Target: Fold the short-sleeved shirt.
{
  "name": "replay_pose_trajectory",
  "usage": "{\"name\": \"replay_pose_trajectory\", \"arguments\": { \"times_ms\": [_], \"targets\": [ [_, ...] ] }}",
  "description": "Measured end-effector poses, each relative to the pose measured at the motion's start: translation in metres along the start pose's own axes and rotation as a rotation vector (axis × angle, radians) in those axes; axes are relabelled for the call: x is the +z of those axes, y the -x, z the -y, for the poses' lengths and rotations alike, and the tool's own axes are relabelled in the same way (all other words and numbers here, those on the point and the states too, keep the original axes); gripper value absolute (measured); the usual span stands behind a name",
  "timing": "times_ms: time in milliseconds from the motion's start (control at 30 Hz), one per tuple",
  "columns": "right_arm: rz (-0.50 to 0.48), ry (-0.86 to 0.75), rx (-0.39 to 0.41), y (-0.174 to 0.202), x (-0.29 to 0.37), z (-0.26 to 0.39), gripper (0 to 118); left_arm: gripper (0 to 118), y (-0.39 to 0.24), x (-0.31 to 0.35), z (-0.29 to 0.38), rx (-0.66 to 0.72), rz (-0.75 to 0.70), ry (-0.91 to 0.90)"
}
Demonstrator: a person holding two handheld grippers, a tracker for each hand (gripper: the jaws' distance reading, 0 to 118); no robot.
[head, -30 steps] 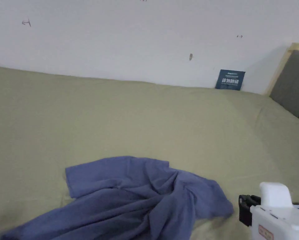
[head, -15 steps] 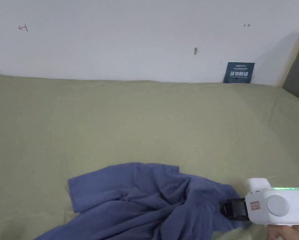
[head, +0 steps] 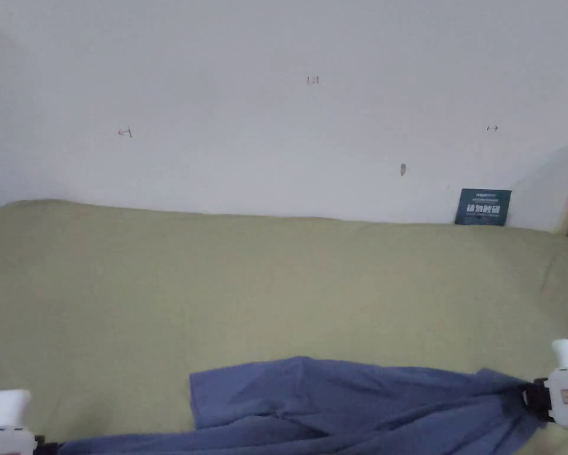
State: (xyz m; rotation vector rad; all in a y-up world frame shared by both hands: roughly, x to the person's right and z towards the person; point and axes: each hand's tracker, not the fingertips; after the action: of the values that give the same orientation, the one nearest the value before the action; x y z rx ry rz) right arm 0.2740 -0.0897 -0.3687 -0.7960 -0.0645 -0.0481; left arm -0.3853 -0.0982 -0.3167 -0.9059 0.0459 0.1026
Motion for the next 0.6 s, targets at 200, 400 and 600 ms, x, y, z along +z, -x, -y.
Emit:
{"name": "replay_pose_trajectory", "arguments": {
  "times_ms": [200, 400, 600],
  "targets": [
    [0.013, -0.168, 0.029, 0.01, 0.09, -0.04, 1, 2, 0.002, 0.076, -0.062, -0.085, -0.071, -0.18],
    [0.045, -0.279, 0.052, 0.019, 0.152, -0.083, 1, 2, -0.013, 0.133, -0.126, -0.094, -0.102, -0.299],
    [0.08, -0.351, 0.015, 0.015, 0.175, -0.137, 1, 2, -0.042, 0.162, -0.185, -0.096, -0.144, -0.393]
  ]
}}
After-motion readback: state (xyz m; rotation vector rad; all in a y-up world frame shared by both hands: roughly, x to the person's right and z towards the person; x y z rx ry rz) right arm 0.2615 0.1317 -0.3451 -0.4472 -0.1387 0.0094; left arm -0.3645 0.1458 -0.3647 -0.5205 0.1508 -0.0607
